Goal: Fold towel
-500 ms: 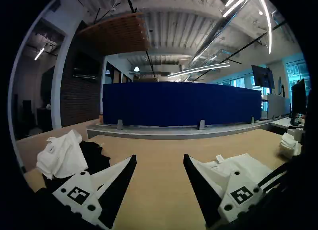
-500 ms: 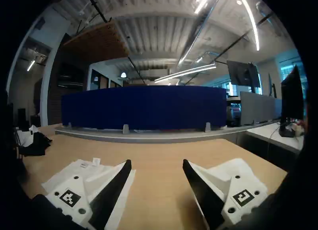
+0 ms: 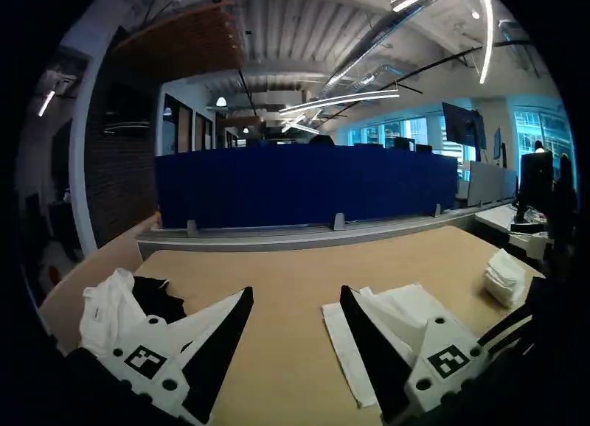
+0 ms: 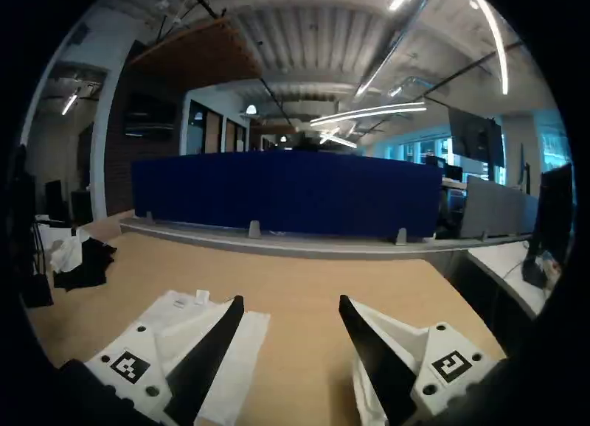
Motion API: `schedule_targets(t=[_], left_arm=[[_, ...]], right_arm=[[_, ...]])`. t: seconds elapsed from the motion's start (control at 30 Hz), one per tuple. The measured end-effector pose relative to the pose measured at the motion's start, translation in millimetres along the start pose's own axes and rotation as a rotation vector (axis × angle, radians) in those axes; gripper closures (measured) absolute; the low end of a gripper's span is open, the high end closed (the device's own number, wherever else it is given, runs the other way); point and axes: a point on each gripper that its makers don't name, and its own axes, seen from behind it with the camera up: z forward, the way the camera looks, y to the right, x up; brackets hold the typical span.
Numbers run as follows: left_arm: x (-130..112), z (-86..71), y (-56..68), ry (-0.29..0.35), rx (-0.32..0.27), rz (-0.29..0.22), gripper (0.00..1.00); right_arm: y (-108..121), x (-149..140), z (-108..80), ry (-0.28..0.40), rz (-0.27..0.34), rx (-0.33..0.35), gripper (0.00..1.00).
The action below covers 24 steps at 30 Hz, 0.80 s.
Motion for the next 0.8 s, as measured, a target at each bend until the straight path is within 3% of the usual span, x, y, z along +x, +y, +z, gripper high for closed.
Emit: schedule_targets(t=[0.4, 0.6, 0.8], left_arm=[[5, -0.7, 25.2, -0.130, -0.106, 0.039, 0.13], [-8, -1.3, 42.2, -0.211, -0.171, 0.069, 0.13], [-19, -3.9, 48.3, -0.253, -0.207, 0.101, 0.13]], right_arm=[[-26, 2, -13.5, -0.146, -0.037, 0.118, 0.00], [-34, -4, -15.5, -0.201, -0.062, 0.157, 0.00], [-40, -16, -17.0, -0.247, -0.118, 0.192, 0.00]])
